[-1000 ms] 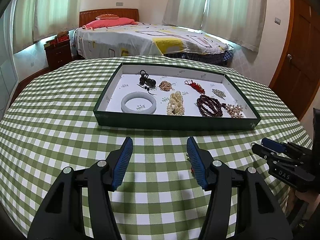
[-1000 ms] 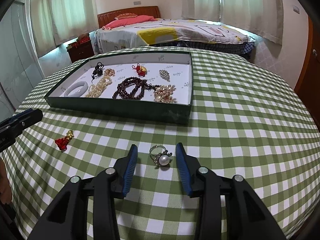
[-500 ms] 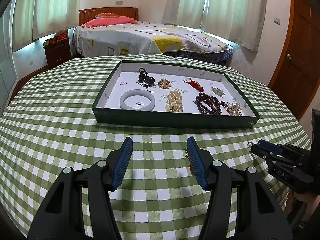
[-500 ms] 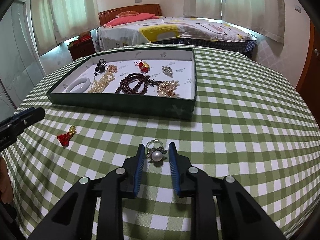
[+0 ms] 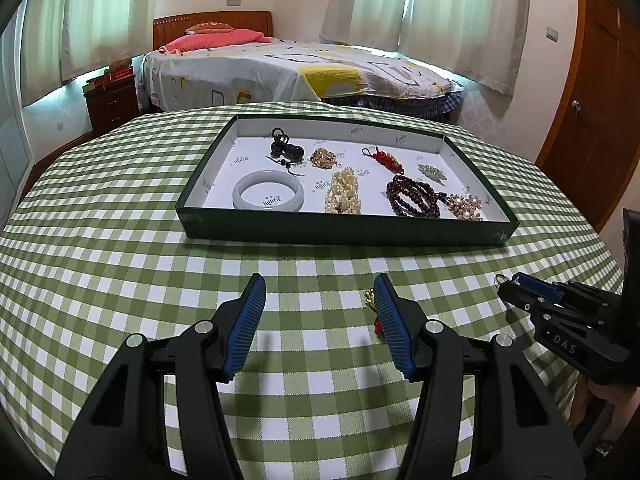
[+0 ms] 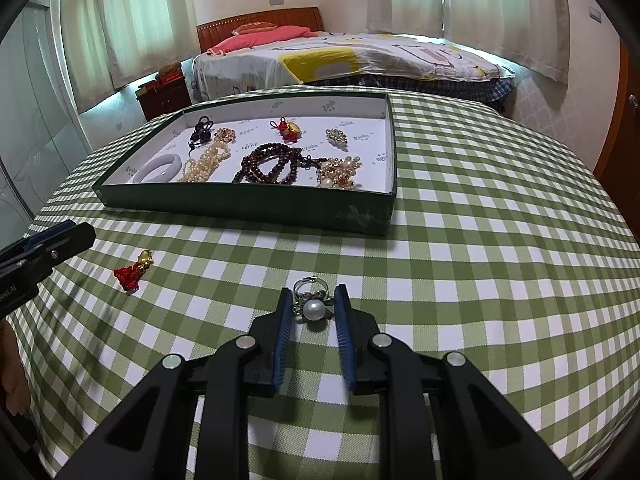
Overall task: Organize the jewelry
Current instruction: 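Grasp the pearl silver ring with the right tool while the left tool grasps the red tassel pendant, then carry the pearl ring and red tassel pendant over the tray with both tools, then open both tools to release the ring and tassel pendant into the tray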
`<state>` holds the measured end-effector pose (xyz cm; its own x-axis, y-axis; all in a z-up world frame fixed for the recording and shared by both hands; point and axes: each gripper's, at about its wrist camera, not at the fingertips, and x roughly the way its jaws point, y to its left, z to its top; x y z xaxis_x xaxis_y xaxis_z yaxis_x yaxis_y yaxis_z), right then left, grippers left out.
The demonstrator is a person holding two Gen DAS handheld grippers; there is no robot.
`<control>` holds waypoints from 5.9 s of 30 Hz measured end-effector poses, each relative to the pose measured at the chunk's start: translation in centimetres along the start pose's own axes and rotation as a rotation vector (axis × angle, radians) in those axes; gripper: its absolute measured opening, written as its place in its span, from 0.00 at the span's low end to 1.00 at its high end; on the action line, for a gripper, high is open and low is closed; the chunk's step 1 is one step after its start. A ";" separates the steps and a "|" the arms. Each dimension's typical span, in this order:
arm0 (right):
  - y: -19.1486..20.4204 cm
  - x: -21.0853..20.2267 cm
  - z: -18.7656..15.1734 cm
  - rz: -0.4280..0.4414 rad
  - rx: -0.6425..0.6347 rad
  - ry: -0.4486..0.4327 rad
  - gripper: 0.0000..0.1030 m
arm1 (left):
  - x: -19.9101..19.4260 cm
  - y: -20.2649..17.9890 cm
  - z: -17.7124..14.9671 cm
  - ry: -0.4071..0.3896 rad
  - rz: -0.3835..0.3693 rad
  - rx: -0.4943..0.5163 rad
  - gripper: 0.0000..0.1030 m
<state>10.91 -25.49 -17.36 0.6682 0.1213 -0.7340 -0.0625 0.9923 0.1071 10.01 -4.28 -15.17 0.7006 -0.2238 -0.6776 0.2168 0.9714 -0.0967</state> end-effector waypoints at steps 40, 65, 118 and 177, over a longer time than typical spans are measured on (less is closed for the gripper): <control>-1.2 -0.6 -0.4 0.023 0.059 -0.026 0.21 | 3.0 -3.6 -2.1 0.108 -0.086 0.080 0.12; -0.7 -0.9 -0.1 0.053 0.068 -0.039 0.21 | 0.4 -3.0 -0.5 0.025 -0.102 0.067 0.10; 0.8 7.3 15.6 0.010 -0.001 -0.173 0.21 | 10.7 0.9 13.5 -0.095 -0.038 0.007 0.10; 1.1 10.9 14.5 -0.010 0.005 -0.006 0.32 | 14.8 1.2 12.0 0.048 -0.025 0.036 0.52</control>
<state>28.86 -23.46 -15.55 0.6734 0.1110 -0.7309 -0.0523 0.9933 0.1027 28.79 -7.39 -16.60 0.6613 -0.2429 -0.7097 0.2586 0.9619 -0.0883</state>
